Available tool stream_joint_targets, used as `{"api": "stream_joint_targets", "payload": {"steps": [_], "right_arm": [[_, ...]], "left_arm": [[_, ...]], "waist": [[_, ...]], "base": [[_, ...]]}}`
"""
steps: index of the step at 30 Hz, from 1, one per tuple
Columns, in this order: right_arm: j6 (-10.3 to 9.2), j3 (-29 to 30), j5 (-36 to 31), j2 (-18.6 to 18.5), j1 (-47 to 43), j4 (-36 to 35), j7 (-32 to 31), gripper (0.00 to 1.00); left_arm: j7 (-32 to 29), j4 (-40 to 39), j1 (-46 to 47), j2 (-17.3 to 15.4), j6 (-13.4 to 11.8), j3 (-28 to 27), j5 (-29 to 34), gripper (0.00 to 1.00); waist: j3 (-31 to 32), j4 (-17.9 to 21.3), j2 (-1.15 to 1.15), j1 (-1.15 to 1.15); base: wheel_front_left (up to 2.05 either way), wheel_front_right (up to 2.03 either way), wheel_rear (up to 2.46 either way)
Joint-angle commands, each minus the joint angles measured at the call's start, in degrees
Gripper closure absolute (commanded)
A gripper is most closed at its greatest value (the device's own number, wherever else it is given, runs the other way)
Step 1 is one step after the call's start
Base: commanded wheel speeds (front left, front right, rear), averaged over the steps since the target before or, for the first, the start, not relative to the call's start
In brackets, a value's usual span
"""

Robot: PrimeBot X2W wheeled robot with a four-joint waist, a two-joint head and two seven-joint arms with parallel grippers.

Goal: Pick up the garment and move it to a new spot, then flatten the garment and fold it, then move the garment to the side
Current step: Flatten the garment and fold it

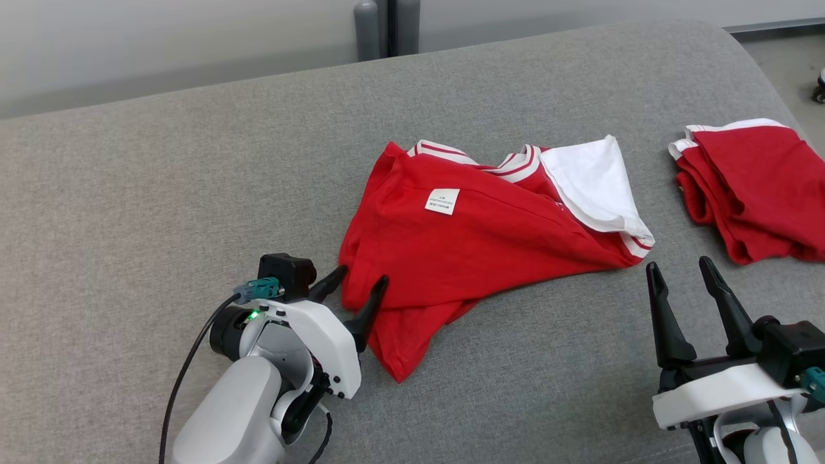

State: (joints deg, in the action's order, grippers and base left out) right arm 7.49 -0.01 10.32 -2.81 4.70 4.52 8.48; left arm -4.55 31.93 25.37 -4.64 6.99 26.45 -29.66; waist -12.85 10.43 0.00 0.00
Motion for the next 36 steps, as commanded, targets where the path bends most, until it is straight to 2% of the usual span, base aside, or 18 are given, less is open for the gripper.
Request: {"api": "stream_joint_targets", "payload": {"steps": [1, 3, 4, 5, 6, 15, 19, 26, 32, 36], "right_arm": [[0.01, 0.2, 0.3, -0.2, 0.5, 0.1, 0.5, 0.0], [0.01, 0.4, 0.8, -0.3, 0.6, 0.6, 0.7, 0.0], [0.01, 0.4, 1.0, -0.3, 0.7, 0.7, 0.8, 0.0], [0.01, 0.5, 1.1, -0.2, 0.8, 0.8, 1.0, 0.0], [0.01, 0.5, 1.2, -0.3, 0.9, 0.9, 1.0, 0.0], [0.01, 1.5, 1.5, -0.3, 0.9, 1.2, 1.4, 0.0], [0.01, 2.3, 1.4, -0.3, 0.8, 1.1, 1.2, 0.0], [0.01, 3.2, 1.1, -0.3, 0.2, 0.6, 0.9, 0.0], [0.01, 4.4, 0.9, -0.3, -0.2, 0.1, 0.3, 0.0], [0.01, 5.0, 0.5, -0.3, 0.0, -0.5, -0.2, 0.0]], "left_arm": [[-0.2, 0.6, 0.8, -0.3, 0.2, 0.1, -0.7, 0.0], [-0.8, 1.7, 1.4, -0.3, 0.3, 0.5, -1.4, 0.02], [-0.7, 1.9, 1.6, -0.3, 0.4, 0.8, -1.8, 0.54], [-0.2, 1.9, 1.7, -0.3, 0.5, 0.9, -2.4, 0.9], [0.1, 2.0, 1.8, -0.7, 0.5, 1.1, -2.4, 1.0], [4.4, 0.0, -0.3, -3.5, 0.4, 0.8, -3.9, 1.0], [6.4, -2.1, -2.0, -5.0, -0.8, -0.3, -3.9, 1.0], [8.3, -8.7, -7.5, -8.4, -4.9, -3.4, -4.4, 1.0], [9.4, -16.6, -14.4, -11.3, -10.1, -6.0, -3.8, 1.0], [9.5, -21.9, -19.4, -12.2, -13.5, -7.3, -4.1, 1.0]], "waist": [[-0.3, 0.3, 0.0, 0.0], [-0.4, 0.4, 0.0, 0.0], [-0.4, 0.4, 0.0, 0.0], [-0.4, 0.3, 0.0, 0.0], [-0.4, 0.2, 0.0, 0.0], [-0.1, -1.8, 0.0, 0.0], [0.1, -2.6, 0.0, 0.0], [0.3, -4.6, 0.0, 0.0], [0.2, -6.9, 0.0, 0.0], [-0.1, -8.5, 0.0, 0.0]], "base": [[0.0, 0.0, 0.0], [0.0, 0.0, 0.0], [0.0, 0.0, 0.0], [0.0, 0.0, 0.0], [0.0, 0.0, 0.0], [0.0, 0.0, 0.0], [0.0, 0.0, 0.0], [0.0, 0.0, 0.0], [0.0, 0.0, 0.0], [0.0, 0.0, 0.0]]}}
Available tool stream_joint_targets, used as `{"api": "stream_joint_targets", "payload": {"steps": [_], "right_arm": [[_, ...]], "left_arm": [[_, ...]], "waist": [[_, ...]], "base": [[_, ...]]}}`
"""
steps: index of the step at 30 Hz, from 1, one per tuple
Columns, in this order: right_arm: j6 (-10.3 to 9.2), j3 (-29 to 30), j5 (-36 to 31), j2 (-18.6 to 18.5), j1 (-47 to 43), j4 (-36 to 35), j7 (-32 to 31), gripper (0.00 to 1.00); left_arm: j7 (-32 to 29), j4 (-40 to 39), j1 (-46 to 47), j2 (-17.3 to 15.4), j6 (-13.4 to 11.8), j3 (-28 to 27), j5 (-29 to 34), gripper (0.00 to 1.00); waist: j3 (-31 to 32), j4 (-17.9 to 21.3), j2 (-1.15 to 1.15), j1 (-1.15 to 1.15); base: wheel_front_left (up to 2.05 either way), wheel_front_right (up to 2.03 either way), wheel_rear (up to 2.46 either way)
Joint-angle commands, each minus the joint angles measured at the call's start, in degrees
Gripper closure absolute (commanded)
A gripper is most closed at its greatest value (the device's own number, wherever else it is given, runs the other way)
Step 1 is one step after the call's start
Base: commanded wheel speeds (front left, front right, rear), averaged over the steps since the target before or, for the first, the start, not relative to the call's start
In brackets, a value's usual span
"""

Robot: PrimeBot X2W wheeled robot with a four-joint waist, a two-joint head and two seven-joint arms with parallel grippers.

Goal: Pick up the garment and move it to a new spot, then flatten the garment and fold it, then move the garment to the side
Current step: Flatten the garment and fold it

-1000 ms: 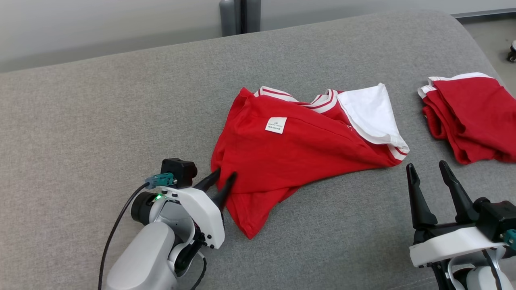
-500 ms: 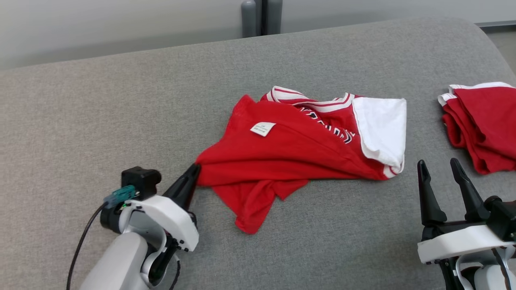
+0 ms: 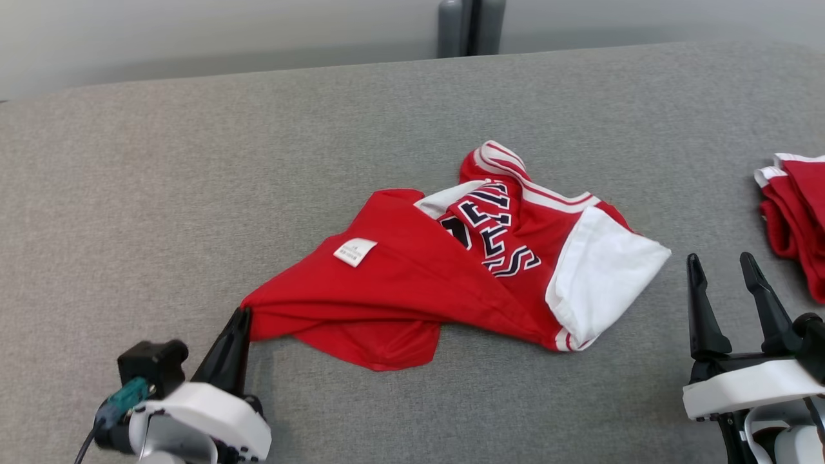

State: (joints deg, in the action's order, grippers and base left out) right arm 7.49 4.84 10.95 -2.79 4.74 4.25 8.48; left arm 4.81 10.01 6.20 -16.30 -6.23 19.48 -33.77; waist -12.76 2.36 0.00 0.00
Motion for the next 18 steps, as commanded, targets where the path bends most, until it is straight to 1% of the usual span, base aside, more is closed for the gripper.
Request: {"api": "stream_joint_targets", "payload": {"steps": [1, 3, 5, 8, 10, 16, 18], "right_arm": [[0.01, 0.2, -0.2, -0.3, -0.1, -0.4, -0.3, 0.0], [0.01, 0.4, -0.4, -0.3, 0.0, -0.8, -0.7, 0.0], [0.01, 0.6, -0.7, -0.3, 0.0, -1.1, -0.9, 0.0], [0.01, 0.7, -0.8, -0.3, 0.2, -1.4, -1.3, 0.0], [0.01, 0.9, -0.8, -0.3, 0.3, -1.7, -1.5, 0.0], [0.01, 1.5, -1.2, -0.3, -0.1, -2.4, -2.1, 0.0], [0.01, 1.6, -1.4, -0.3, -0.3, -2.6, -2.4, 0.0]], "left_arm": [[0.2, -1.1, -1.4, -0.6, -1.0, -0.7, -0.1, 1.0], [-0.1, -2.4, -3.9, -0.3, -2.1, -1.0, -0.9, 1.0], [-0.6, -2.5, -6.1, 0.3, -2.4, -0.6, -1.6, 1.0], [-0.9, -2.1, -7.6, 1.1, -2.4, 0.2, -2.1, 1.0], [-0.7, -1.0, -8.7, 2.4, -2.0, 0.9, -3.0, 1.0], [0.1, 4.4, -9.9, 5.7, -1.0, 2.9, -4.3, 1.0], [0.9, 5.8, -9.5, 6.1, -1.0, 3.0, -4.2, 1.0]], "waist": [[-0.3, -0.7, 0.0, 0.0], [-0.4, -1.3, 0.0, 0.0], [-0.7, -1.8, 0.0, 0.0], [-0.8, -2.1, 0.0, 0.0], [-0.9, -2.3, 0.0, 0.0], [-0.9, -3.3, 0.0, 0.0], [-0.9, -3.6, 0.0, 0.0]], "base": [[0.0, 0.0, 0.0], [0.0, 0.0, 0.0], [0.0, 0.0, 0.0], [0.0, 0.0, 0.0], [0.0, 0.0, 0.0], [0.0, 0.0, 0.0], [0.0, 0.0, 0.0]]}}
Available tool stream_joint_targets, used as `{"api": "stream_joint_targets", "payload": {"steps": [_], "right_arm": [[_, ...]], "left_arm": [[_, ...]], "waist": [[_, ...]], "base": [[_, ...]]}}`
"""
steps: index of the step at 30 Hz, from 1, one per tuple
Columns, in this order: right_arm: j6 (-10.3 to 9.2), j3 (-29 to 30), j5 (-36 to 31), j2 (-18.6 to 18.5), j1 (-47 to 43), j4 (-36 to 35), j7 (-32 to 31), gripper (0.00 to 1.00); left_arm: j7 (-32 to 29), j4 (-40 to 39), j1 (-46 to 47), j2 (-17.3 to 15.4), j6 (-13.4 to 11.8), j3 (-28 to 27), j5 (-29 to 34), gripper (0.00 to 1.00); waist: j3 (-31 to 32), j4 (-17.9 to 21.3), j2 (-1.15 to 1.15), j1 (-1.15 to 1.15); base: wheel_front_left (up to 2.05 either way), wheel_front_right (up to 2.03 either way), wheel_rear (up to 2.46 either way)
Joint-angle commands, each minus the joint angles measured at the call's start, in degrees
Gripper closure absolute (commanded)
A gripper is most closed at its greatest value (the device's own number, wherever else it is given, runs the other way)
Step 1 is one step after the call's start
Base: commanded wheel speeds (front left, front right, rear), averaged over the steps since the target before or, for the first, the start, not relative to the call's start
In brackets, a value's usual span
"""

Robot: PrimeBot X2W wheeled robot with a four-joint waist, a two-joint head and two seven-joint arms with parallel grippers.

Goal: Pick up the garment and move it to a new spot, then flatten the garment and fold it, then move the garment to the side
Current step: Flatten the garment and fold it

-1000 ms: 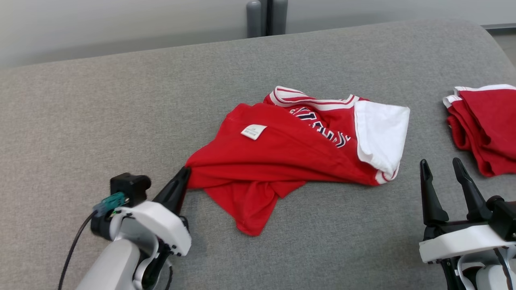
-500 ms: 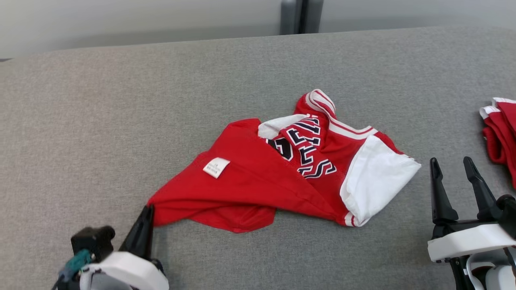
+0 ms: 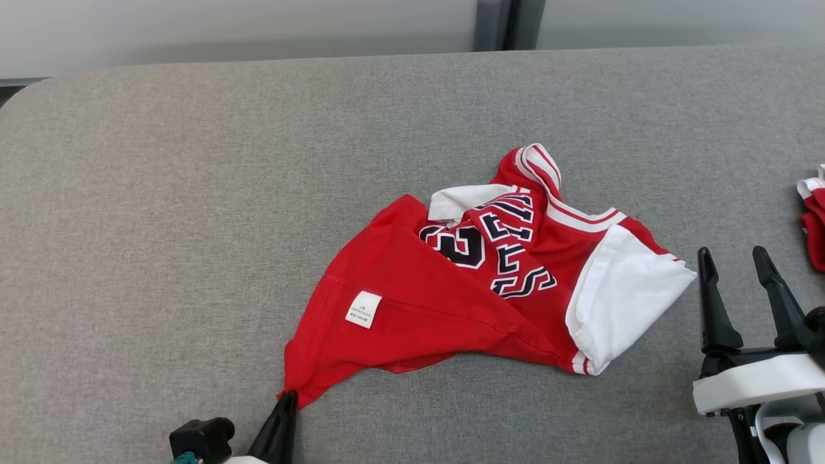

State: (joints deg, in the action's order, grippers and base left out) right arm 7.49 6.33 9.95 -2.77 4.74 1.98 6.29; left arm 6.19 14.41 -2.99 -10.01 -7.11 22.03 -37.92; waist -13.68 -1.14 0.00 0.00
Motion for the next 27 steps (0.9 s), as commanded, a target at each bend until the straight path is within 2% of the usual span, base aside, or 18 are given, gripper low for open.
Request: {"api": "stream_joint_targets", "payload": {"steps": [1, 2, 3, 9, 18, 27], "right_arm": [[0.01, 0.2, -0.4, -0.3, -0.4, -0.4, -0.3, 0.0], [0.01, 0.3, -0.5, -0.3, -0.4, -0.5, -0.4, 0.0], [0.01, 0.4, -0.5, -0.3, -0.4, -0.6, -0.6, 0.0], [0.01, 0.1, -0.9, -0.3, -0.6, -0.7, -1.1, 0.0], [0.01, -1.3, -1.6, -0.3, -1.9, -0.3, -1.8, 0.0], [0.01, -2.3, -2.3, -0.3, -4.2, -1.1, -3.4, 0.0]], "left_arm": [[0.3, 1.8, -0.1, 0.1, -0.1, 0.2, 0.0, 1.0], [1.5, 1.6, 0.4, 0.4, -0.1, -0.3, 0.0, 0.73], [2.6, 1.5, 1.0, 0.3, -0.3, -0.7, 0.3, 0.0], [6.8, -0.5, 4.8, -0.5, -0.2, -1.6, 3.3, 0.0], [8.9, -4.4, 10.7, -2.0, -2.2, -4.6, 9.2, 0.0], [8.7, -6.1, 8.0, -4.4, -3.9, -5.9, 11.4, 0.0]], "waist": [[0.1, -0.3, 0.0, 0.0], [0.1, -0.4, 0.0, 0.0], [0.2, -0.5, 0.0, 0.0], [1.5, -0.7, 0.0, 0.0], [5.3, 0.6, 0.0, 0.0], [8.1, 1.5, 0.0, 0.0]], "base": [[0.0, 0.0, 0.0], [0.0, 0.0, 0.0], [0.0, 0.0, 0.0], [0.0, 0.0, 0.0], [0.0, 0.0, 0.0], [0.0, 0.0, 0.0]]}}
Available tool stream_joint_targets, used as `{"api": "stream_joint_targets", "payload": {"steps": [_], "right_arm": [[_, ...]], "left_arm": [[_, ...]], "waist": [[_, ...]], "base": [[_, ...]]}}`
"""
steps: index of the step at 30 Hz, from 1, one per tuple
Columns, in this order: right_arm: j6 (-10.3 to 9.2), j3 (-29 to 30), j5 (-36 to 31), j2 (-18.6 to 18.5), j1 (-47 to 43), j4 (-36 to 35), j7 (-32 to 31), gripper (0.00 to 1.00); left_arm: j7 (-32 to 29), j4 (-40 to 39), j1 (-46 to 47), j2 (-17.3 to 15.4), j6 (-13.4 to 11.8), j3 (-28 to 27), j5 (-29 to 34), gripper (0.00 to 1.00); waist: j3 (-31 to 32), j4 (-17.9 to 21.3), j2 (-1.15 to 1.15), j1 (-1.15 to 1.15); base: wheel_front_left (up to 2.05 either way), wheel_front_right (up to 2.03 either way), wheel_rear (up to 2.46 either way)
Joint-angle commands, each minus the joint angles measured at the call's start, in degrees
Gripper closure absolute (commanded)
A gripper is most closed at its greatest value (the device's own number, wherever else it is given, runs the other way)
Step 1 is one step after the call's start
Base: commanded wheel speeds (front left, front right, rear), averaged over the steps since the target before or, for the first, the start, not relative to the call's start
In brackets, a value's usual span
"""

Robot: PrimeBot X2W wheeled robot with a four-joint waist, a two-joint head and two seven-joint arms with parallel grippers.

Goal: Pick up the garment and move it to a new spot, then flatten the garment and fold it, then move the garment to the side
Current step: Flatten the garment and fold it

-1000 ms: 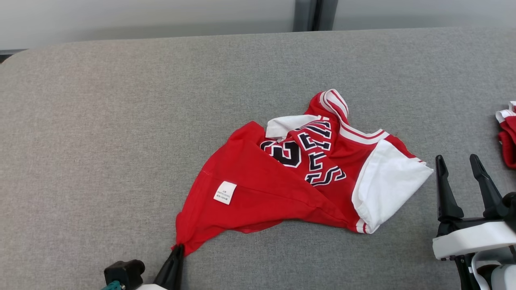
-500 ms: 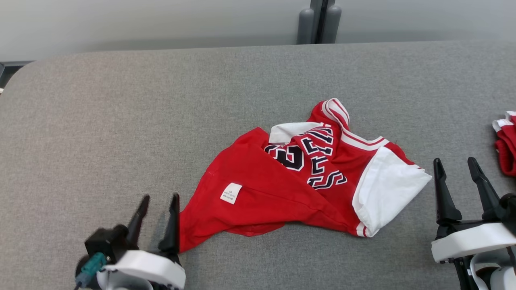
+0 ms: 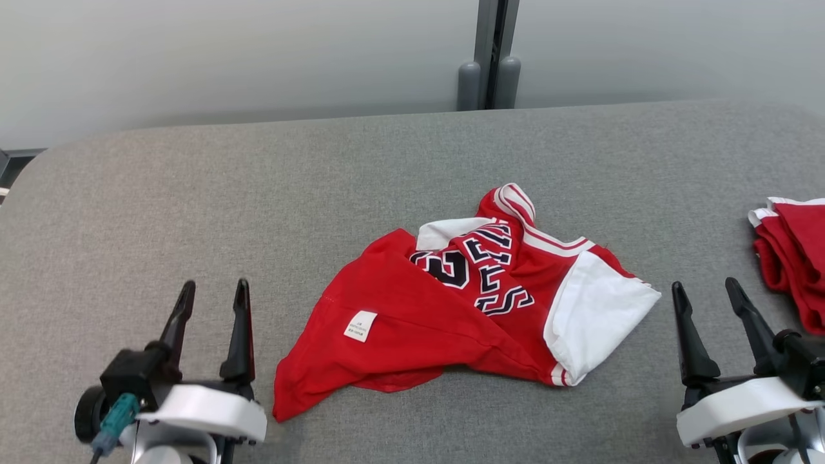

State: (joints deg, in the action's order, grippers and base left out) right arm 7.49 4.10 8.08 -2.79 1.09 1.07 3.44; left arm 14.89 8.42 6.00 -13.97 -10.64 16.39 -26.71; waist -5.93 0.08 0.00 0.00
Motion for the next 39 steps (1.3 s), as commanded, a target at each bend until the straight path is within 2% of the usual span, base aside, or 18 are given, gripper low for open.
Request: {"api": "stream_joint_targets", "payload": {"steps": [1, 11, 25, 32, 39], "right_arm": [[0.01, -0.1, -0.4, -0.3, -0.8, -0.3, -0.5, 0.0], [0.01, -0.1, -0.5, -0.3, -2.0, -1.2, -0.9, 0.0], [0.01, -0.1, 0.0, -0.3, -0.9, -1.6, -0.7, 0.0], [0.01, -0.7, 0.5, -0.3, 1.0, -1.6, -0.3, 0.0], [0.01, -2.1, 1.3, -0.3, 3.3, -0.4, 0.6, 0.0]], "left_arm": [[-0.3, -0.2, -1.7, -0.7, -0.6, -0.2, 0.3, 0.0], [-1.1, -0.7, -5.2, -1.1, -1.4, 0.1, -0.4, 0.0], [-2.0, -1.5, -2.1, -1.8, -1.2, 1.0, 0.1, 0.0], [-7.4, 0.8, 6.0, -1.0, 2.6, 4.1, -0.9, 0.0], [-15.8, 10.6, 13.5, 0.5, 7.6, 7.8, -3.4, 0.0]], "waist": [[0.6, 0.4, 0.0, 0.0], [1.1, 0.0, 0.0, 0.0], [-0.5, -0.6, 0.0, 0.0], [-3.8, -0.4, 0.0, 0.0], [-7.0, 2.0, 0.0, 0.0]], "base": [[0.0, 0.0, 0.0], [0.0, 0.0, 0.0], [0.0, 0.0, 0.0], [0.0, 0.0, 0.0], [0.0, 0.0, 0.0]]}}
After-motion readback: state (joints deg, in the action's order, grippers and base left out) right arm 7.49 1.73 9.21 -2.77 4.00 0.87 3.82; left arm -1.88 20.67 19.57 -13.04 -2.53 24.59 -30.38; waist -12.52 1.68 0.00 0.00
